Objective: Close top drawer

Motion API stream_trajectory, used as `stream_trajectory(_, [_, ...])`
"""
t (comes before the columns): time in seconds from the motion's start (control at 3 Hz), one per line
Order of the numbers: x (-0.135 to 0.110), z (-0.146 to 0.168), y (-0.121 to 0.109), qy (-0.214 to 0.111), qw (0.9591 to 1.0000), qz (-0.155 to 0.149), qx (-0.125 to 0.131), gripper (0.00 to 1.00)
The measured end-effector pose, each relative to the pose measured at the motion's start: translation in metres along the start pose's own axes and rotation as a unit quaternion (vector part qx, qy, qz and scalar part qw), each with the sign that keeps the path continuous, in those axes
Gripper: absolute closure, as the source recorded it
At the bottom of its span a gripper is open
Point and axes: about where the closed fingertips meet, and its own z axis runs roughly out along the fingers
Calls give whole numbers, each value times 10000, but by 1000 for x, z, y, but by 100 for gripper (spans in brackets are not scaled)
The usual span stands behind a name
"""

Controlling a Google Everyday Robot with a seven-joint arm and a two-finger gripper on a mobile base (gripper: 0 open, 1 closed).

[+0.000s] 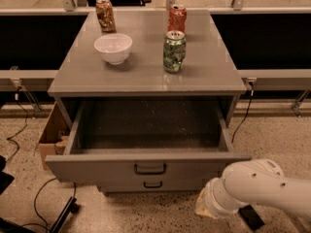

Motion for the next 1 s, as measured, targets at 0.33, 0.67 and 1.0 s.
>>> stream_trajectory(0.33, [10, -1, -34, 8, 9999, -50, 92, 100])
stream_trajectory(0.67, [42, 5, -91, 107, 9998, -134, 86, 100])
stream_trajectory(1.0, [43, 4, -89, 107, 9998, -134, 86, 100])
